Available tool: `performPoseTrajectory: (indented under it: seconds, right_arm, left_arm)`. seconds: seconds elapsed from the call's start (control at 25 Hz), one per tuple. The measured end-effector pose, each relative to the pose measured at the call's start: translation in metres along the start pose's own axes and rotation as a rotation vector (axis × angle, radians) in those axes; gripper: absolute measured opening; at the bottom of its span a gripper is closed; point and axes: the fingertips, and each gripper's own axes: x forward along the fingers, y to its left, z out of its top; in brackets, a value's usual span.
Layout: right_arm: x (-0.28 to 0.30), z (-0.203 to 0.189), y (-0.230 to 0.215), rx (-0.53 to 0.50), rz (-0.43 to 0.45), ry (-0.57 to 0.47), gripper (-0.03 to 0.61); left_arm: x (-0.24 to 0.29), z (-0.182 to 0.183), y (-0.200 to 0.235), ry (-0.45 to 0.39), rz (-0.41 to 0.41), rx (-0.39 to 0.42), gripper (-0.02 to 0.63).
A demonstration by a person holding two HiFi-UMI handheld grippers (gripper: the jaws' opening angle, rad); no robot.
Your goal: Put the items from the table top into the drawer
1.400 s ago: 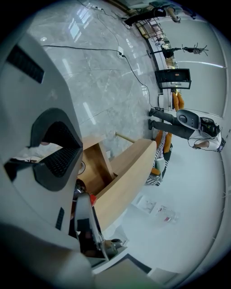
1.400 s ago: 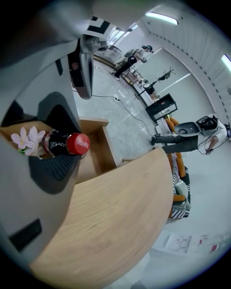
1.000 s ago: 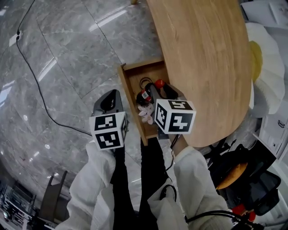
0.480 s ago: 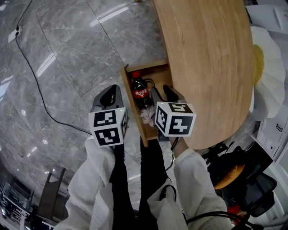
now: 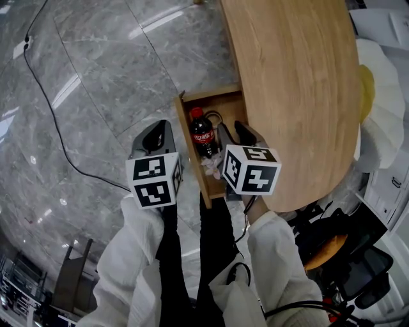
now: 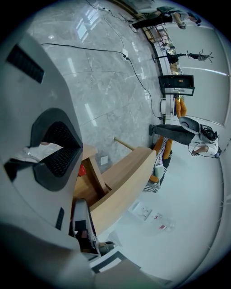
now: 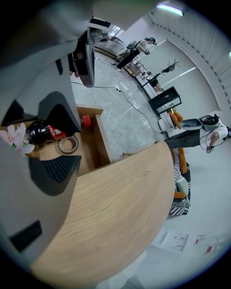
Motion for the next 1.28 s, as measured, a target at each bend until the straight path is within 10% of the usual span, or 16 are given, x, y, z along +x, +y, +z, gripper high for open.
performPoseTrajectory:
  seconds: [0.72,1.28]
  right_arm:
    - [-0.067,0.016,0.004,0.060,-0.021,-0.100,0.190]
    - [-0.247,0.086,0.030,0.194,-0.029,-0.352,0.066]
  left_arm:
    - [-0.053,0.025,-0.029,-0.046,-0.041,0.047,-0.006]
    - [-0.192,0.121,-0.087,-0.142,-0.165,0.108,-0.006]
